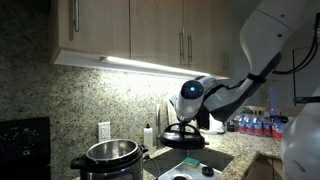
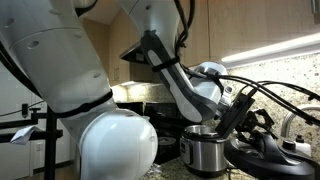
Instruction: Close the lid
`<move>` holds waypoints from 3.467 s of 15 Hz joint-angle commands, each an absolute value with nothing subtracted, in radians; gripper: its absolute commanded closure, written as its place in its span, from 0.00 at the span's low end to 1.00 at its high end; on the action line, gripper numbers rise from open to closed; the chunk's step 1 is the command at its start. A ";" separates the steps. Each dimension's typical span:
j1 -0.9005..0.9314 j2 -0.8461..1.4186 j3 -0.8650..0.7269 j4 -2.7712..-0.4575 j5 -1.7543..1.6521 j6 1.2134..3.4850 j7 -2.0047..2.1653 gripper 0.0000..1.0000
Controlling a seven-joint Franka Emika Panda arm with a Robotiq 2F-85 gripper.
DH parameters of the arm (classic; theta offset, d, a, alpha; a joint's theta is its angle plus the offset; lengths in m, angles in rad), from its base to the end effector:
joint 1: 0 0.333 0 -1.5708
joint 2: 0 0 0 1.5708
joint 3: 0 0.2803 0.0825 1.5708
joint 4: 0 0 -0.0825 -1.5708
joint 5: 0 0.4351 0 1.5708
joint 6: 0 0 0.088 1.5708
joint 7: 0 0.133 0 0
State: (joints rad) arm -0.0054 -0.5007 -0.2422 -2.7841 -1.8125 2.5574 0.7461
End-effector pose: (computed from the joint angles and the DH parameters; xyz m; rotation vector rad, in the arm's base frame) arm 0.4318 -0.0905 0.2870 2.0931 0.5594 0.5872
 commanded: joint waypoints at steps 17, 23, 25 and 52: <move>0.208 -0.604 0.057 -2.784 -1.520 2.499 0.697 0.98; 0.257 -0.511 0.162 -2.735 -1.538 2.462 0.759 0.98; 0.263 -0.467 0.199 -2.697 -1.588 2.426 0.791 0.98; 0.259 -0.149 0.200 -2.421 -1.824 2.384 0.954 0.98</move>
